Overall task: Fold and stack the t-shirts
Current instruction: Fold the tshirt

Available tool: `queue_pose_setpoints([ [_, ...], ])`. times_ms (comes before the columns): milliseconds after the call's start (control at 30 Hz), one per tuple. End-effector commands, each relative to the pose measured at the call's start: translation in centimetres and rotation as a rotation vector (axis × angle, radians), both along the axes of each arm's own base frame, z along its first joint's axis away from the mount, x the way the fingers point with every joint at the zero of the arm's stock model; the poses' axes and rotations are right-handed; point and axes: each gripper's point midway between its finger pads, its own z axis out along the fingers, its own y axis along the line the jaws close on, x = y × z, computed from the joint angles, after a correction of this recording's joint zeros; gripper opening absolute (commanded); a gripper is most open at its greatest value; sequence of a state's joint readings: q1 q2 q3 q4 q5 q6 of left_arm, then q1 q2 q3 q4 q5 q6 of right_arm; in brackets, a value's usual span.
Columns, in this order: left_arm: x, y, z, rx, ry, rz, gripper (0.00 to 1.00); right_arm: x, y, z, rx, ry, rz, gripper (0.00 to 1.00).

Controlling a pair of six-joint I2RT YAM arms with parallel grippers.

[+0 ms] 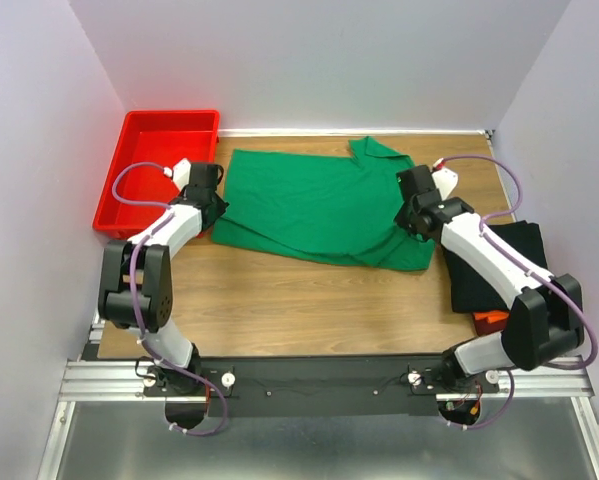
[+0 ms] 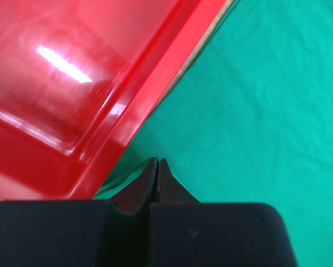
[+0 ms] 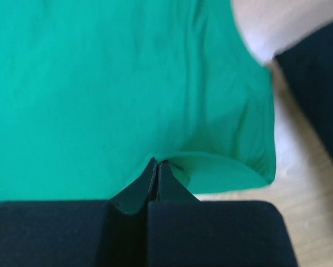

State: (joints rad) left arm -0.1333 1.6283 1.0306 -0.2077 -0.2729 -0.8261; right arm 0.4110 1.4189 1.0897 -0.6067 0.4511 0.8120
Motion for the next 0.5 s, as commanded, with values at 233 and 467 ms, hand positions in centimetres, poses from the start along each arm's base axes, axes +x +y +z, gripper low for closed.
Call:
queue_pose_setpoints([
  [233,3.1,-0.1,0.0,0.049,0.031,-0.013,0.0,5.5,-2.2,2.3,0.058,-0.069,-0.019,0.01],
  [467,3.9,0.0,-0.4,0.055,0.043,-0.006,0.0,5.9,-3.6,1.7,0.081,-0.063,-0.049,0.01],
])
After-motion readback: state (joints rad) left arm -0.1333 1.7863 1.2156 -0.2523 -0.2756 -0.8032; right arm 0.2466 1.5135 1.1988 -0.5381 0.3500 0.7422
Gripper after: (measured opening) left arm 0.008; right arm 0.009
